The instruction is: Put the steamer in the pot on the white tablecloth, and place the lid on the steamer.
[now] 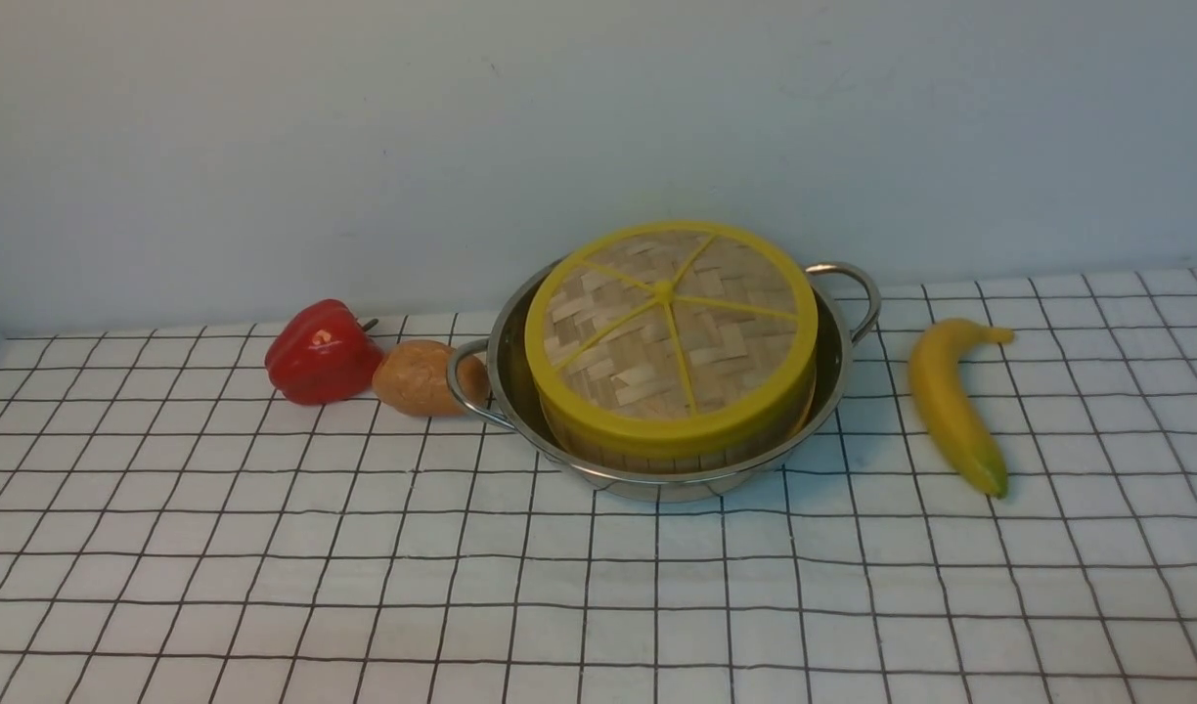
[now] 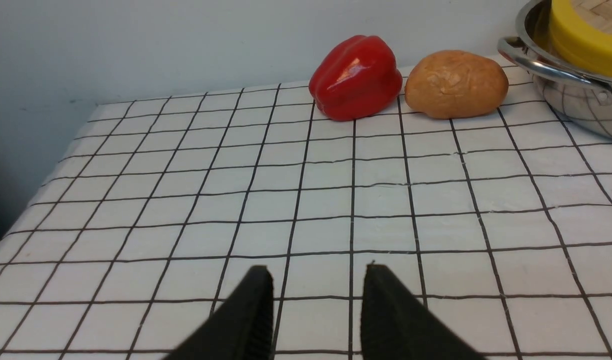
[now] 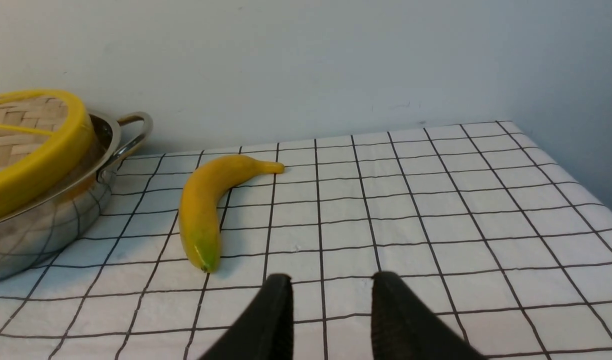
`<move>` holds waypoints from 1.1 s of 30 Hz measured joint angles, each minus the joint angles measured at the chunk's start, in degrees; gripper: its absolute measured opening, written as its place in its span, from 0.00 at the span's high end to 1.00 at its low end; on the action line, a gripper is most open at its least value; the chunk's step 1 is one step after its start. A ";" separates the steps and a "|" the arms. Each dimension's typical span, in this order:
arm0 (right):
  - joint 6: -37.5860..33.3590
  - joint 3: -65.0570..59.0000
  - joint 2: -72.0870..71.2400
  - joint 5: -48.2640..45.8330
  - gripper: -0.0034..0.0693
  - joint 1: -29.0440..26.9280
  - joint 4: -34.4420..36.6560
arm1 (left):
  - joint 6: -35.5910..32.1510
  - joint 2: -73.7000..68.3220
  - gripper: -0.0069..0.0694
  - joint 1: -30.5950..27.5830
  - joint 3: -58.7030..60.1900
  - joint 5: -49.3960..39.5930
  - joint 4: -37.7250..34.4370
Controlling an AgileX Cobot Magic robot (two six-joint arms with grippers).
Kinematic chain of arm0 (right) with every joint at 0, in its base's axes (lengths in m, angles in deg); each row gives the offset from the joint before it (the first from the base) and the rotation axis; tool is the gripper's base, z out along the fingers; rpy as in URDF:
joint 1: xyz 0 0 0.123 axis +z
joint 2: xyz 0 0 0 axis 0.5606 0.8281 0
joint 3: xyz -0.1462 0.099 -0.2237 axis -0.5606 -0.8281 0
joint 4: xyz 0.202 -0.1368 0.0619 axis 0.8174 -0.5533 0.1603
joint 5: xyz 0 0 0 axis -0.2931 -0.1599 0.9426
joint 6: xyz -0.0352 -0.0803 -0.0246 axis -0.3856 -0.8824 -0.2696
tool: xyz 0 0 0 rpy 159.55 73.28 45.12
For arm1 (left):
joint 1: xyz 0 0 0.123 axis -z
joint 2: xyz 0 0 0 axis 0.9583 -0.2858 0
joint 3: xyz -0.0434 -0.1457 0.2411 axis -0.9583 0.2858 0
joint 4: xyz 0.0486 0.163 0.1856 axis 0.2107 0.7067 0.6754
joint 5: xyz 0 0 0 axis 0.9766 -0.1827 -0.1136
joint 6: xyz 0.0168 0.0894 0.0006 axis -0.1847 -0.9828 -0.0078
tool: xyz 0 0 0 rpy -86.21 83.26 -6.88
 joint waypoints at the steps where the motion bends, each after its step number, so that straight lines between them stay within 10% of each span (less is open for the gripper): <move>1: 0.00 0.00 0.00 0.00 0.62 0.00 0.23 | 0.00 0.00 0.59 0.00 0.00 0.00 0.00; 7: -4.15 0.00 0.00 0.00 0.62 0.00 5.07 | 0.00 0.00 0.59 0.00 0.00 0.00 0.00; 17: -34.74 0.00 -0.08 -0.38 0.62 -3.44 29.89 | 0.00 0.00 0.59 0.00 0.00 0.00 0.00; 33: -37.10 0.00 -0.08 -0.64 0.62 -3.44 31.49 | 0.00 0.00 0.59 0.00 0.00 0.00 0.00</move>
